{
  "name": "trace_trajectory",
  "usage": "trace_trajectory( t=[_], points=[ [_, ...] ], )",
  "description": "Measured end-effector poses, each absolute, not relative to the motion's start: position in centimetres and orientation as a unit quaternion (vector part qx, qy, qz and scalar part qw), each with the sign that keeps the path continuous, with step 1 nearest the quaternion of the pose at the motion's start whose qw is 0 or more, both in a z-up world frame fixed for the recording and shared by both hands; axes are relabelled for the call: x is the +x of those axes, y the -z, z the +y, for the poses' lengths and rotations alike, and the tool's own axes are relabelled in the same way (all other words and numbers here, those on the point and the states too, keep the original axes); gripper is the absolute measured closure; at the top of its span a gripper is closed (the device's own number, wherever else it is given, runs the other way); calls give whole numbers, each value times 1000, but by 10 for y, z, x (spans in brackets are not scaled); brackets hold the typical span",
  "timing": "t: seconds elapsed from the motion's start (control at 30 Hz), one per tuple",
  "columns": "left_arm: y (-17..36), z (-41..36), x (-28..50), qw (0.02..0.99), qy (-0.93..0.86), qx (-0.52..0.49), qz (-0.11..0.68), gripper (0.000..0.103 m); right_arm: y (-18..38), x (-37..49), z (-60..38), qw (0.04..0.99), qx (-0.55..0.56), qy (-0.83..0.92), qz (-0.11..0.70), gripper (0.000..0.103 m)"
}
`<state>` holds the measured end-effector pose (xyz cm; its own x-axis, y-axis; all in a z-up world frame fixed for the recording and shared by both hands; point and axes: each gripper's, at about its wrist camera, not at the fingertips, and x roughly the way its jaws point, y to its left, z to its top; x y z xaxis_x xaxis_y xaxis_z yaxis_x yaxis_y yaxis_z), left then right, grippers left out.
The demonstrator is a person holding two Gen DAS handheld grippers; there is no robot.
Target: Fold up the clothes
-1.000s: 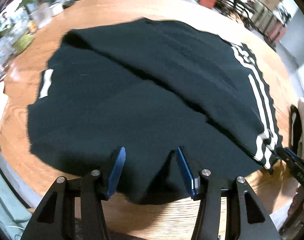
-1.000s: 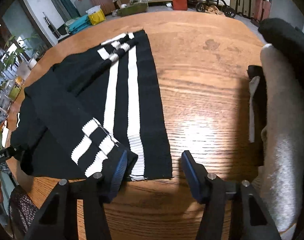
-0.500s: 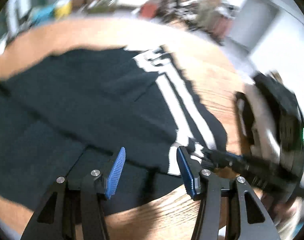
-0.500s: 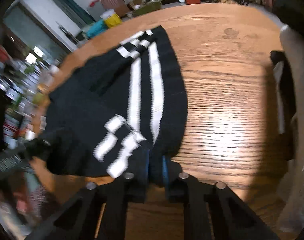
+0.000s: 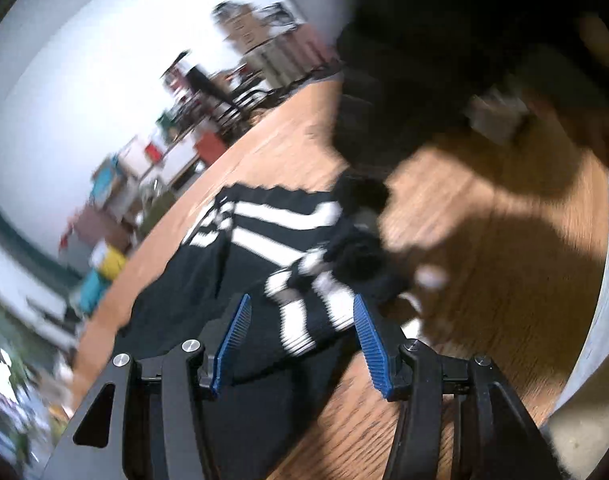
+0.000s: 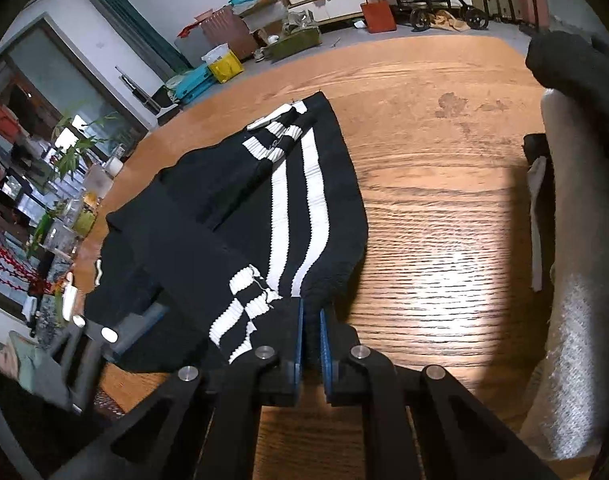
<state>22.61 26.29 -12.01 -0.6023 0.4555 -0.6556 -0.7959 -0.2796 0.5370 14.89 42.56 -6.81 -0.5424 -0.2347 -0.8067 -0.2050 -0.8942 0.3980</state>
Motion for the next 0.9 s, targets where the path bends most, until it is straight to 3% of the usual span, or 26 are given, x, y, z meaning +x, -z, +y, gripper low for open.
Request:
trace_trajectory(
  t=[0.27,0.3,0.33,0.37,0.4,0.43,0.47,0.6,0.67,0.73,0.9],
  points=[
    [140,292,222,383,-791,-172,445,49,61,156,428,18,471,848,-242,94],
    [140,294,219,380,-797,-175,436,52,61,156,428,17,471,848,-241,94],
    [139,296,215,375,-801,-181,430,76,61,156,428,17,472,848,-241,94],
    [138,298,211,371,-805,-187,424,90,61,156,428,12,472,848,-241,89],
    [137,299,206,367,-808,-196,417,90,60,156,429,4,472,848,-240,87],
    [135,299,201,368,-811,-213,401,90,59,156,429,-4,472,848,-240,76],
    [130,297,196,374,-814,-232,380,91,56,157,430,-13,470,849,-240,56],
    [114,283,166,382,-829,-324,249,91,33,146,433,-26,447,864,-230,40],
    [110,274,147,387,-825,-370,182,91,16,133,435,-35,433,875,-213,27],
    [109,266,135,393,-819,-396,135,91,6,104,434,-41,433,882,-180,20],
    [109,256,130,401,-810,-421,77,91,27,-3,449,-16,511,842,-173,22]
  ],
)
